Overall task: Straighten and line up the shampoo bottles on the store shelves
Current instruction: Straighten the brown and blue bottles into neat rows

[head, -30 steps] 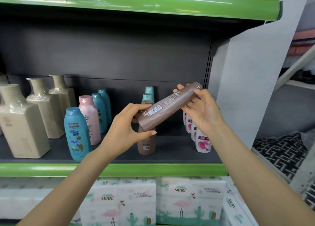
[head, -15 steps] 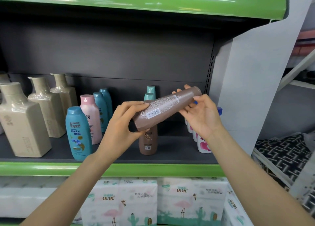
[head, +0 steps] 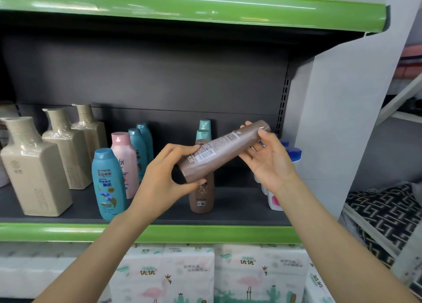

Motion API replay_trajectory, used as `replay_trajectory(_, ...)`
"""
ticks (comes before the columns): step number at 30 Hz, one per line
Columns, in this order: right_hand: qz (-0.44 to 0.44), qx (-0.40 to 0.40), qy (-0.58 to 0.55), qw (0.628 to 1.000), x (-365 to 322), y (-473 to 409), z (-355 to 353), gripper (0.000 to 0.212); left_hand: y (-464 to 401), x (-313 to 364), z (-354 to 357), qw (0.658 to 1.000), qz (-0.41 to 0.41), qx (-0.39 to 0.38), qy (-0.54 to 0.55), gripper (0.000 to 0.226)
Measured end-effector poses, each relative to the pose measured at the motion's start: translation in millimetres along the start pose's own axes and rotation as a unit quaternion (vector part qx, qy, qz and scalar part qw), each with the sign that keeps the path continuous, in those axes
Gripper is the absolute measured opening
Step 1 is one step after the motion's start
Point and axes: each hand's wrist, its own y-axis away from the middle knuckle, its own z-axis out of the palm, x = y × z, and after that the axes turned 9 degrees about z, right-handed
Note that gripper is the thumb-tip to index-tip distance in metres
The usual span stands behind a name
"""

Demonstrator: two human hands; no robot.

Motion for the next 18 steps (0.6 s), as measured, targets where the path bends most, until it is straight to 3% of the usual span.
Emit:
replay_trajectory(5, -0.018, -0.015, 0.084, 0.996, -5, 0, 8, 0.044, -3, 4, -2, 0.985, -0.104, 0.021, 0.133, 0.046)
replay_trajectory(9, -0.018, -0.048, 0.107, 0.993, 1, 3, 13, 0.044, -9, 6, -2, 0.975, -0.123, 0.031, 0.183, 0.040)
replay_trajectory(14, -0.064, 0.056, 0.156, 0.984, -1, -2, 22, 0.043, -17, 0, -7, 0.977, -0.138, -0.007, 0.164, 0.034)
replay_trajectory(18, -0.107, 0.106, 0.179, 0.972, -8, -6, 33, 0.027, -24, -8, -10, 0.978, -0.121, -0.009, 0.172, 0.026)
